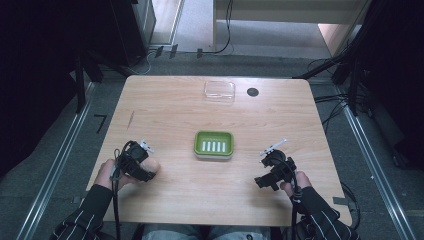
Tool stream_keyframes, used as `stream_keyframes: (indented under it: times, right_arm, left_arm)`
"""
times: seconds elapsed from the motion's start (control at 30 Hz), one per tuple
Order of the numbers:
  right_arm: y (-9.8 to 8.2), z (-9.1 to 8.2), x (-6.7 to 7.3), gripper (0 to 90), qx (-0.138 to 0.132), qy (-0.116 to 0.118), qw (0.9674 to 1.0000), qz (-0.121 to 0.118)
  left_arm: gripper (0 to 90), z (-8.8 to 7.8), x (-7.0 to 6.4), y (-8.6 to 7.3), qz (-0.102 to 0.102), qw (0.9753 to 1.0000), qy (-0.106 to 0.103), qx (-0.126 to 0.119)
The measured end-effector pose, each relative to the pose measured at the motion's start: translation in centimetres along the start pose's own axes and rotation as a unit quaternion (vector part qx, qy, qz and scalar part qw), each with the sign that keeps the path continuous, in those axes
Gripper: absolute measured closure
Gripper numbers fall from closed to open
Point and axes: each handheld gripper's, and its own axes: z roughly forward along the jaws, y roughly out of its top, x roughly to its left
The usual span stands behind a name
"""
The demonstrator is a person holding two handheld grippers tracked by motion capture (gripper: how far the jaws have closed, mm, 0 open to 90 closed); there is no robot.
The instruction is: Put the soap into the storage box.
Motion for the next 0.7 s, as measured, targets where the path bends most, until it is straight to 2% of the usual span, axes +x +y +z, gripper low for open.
stream_keyframes:
  times: [0.4, 0.7]
  right_arm:
    - [0.0, 0.0, 0.0, 14.1, 0.000, 0.000, 1.0000, -0.001]
    - [0.0, 0.0, 0.0, 14.1, 0.001, -0.001, 1.0000, 0.000]
  left_arm:
    - [33.8, -0.5, -0.8, 0.6, 0.014, 0.9999, 0.000, -0.007]
    - [33.8, -0.9, -1.6, 1.5, 0.031, 0.9995, -0.003, -0.011]
